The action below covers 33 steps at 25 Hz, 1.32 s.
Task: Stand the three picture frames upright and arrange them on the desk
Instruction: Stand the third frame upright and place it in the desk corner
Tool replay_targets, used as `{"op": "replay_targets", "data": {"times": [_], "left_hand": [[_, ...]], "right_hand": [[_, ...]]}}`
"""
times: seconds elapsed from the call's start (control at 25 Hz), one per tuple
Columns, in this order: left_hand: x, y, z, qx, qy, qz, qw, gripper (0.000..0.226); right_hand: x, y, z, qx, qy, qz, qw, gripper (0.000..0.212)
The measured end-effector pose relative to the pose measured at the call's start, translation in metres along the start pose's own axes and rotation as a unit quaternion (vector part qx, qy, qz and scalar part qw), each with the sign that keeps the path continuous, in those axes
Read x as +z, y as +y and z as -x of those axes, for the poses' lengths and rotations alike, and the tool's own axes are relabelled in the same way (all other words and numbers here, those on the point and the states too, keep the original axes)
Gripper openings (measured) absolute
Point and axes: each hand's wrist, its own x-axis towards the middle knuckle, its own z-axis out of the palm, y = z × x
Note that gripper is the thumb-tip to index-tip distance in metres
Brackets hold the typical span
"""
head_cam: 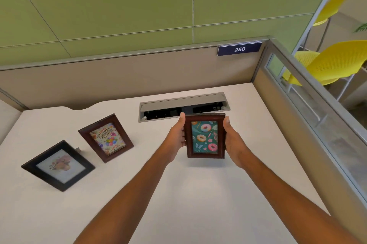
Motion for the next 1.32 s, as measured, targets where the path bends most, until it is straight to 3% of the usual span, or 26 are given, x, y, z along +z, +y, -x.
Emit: {"op": "replay_targets", "data": {"times": [0.24, 0.64, 0.8, 1.32], "left_hand": [[0.069, 0.037, -0.058, 0.021, -0.025, -0.011, 0.999, 0.079], [0.166, 0.094, -0.183, 0.019, -0.058, -0.044, 0.997, 0.072], [0.196, 0.106, -0.234, 0.022, -0.058, -0.057, 0.996, 0.070], [0.228, 0.133, -0.366, 0.042, -0.089, -0.085, 0.992, 0.071]], "right_hand": [[-0.066, -0.038, -0.036, -0.015, 0.020, -0.030, 0.999, 0.079], [-0.161, -0.089, -0.134, -0.056, 0.063, -0.081, 0.993, 0.072], [-0.189, -0.095, -0.177, -0.059, 0.077, -0.105, 0.990, 0.079], [-0.230, -0.098, -0.288, -0.060, 0.088, -0.146, 0.983, 0.073]]}}
